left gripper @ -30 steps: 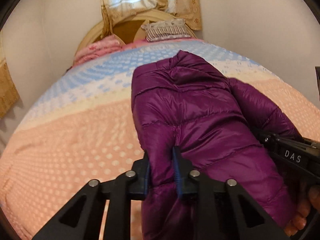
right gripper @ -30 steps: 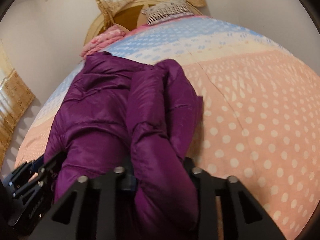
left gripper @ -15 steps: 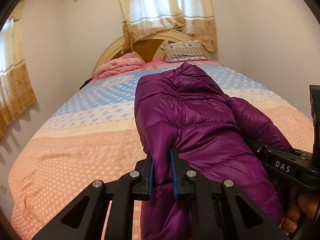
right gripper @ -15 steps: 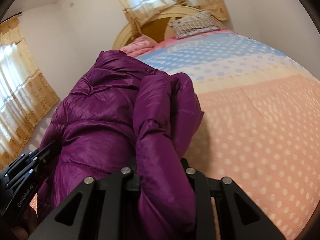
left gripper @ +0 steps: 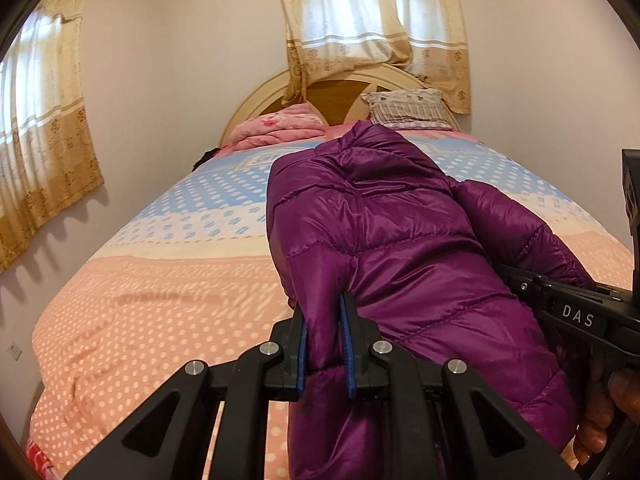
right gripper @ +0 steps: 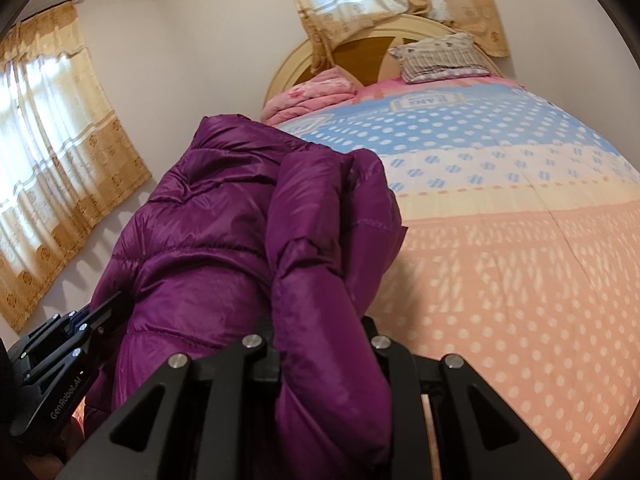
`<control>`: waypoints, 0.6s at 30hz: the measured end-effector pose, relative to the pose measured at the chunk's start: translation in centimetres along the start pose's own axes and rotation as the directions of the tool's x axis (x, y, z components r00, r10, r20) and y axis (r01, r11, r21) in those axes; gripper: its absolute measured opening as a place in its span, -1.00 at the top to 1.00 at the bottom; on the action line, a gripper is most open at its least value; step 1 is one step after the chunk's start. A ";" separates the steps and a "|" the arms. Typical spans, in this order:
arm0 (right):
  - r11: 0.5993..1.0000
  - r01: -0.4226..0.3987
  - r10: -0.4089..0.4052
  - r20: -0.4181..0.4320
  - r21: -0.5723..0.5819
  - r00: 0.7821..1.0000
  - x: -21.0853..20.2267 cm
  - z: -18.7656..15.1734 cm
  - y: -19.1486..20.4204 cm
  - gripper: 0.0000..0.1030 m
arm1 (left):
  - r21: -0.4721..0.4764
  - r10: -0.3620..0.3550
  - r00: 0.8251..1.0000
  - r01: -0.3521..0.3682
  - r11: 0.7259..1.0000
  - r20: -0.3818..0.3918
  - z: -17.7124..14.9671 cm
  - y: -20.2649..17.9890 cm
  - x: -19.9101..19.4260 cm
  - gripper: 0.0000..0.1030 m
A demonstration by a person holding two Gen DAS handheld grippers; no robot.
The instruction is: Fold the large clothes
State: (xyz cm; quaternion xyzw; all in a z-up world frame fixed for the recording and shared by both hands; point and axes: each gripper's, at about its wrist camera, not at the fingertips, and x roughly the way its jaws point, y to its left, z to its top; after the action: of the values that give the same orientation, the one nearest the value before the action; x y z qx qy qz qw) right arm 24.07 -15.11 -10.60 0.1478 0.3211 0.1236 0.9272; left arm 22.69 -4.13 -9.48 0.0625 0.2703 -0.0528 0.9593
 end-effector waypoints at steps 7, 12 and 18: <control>0.999 -0.028 0.027 -0.017 -0.038 0.999 1.3 0.5 1.9 0.56 | -0.023 0.035 0.999 -0.035 0.999 -0.007 -0.7 2.2 0.1 0.73; 0.997 -0.048 0.045 -0.038 -0.064 0.998 2.4 0.5 3.1 0.56 | -0.039 0.056 0.998 -0.057 0.998 -0.020 -1.2 3.7 0.4 0.73; 0.994 -0.065 0.060 -0.062 -0.085 0.996 3.5 0.4 4.3 0.56 | -0.053 0.077 0.996 -0.079 0.995 -0.034 -2.1 4.9 0.6 0.73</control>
State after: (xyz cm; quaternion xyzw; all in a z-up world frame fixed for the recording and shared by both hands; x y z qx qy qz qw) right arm 26.43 -10.04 -10.78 0.1133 0.3381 0.1707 0.9185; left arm 22.75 1.02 -11.09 0.0480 0.2841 -0.0069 0.9576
